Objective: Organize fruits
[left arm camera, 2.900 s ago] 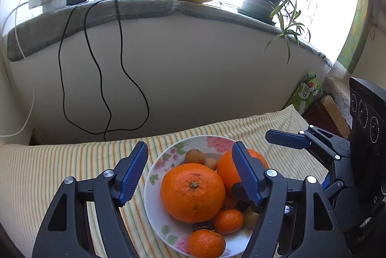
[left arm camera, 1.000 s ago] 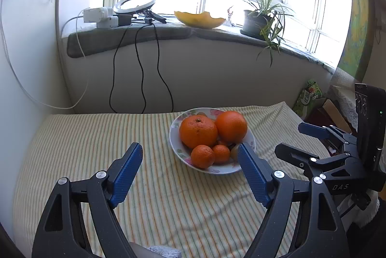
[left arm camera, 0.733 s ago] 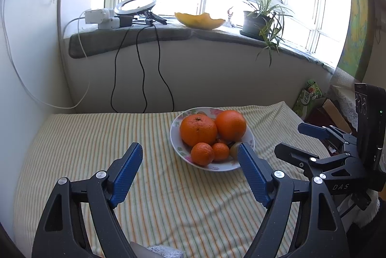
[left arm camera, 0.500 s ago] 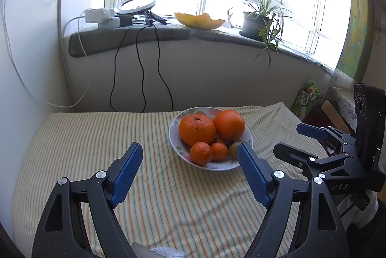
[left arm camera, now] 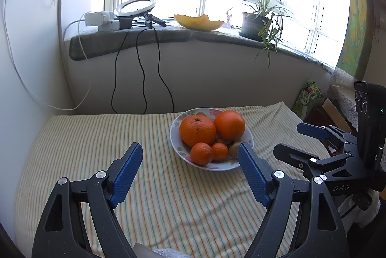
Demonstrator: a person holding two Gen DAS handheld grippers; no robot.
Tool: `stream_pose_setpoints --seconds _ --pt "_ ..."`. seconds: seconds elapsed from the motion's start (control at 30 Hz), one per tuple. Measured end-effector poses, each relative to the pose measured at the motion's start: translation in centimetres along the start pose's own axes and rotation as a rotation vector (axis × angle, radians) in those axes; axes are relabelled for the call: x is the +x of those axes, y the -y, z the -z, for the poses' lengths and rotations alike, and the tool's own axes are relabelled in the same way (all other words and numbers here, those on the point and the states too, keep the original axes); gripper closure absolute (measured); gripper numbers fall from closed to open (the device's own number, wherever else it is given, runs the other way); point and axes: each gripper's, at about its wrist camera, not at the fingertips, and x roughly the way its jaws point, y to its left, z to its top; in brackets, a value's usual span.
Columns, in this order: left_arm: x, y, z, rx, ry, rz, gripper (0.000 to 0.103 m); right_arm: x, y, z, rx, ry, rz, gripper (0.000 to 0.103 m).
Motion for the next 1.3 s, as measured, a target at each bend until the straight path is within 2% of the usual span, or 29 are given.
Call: stream_pose_setpoints --seconds 1.3 --pt "0.22 -0.21 0.16 0.002 0.002 -0.009 0.022 0.81 0.46 0.41 0.008 -0.024 -0.009 0.000"
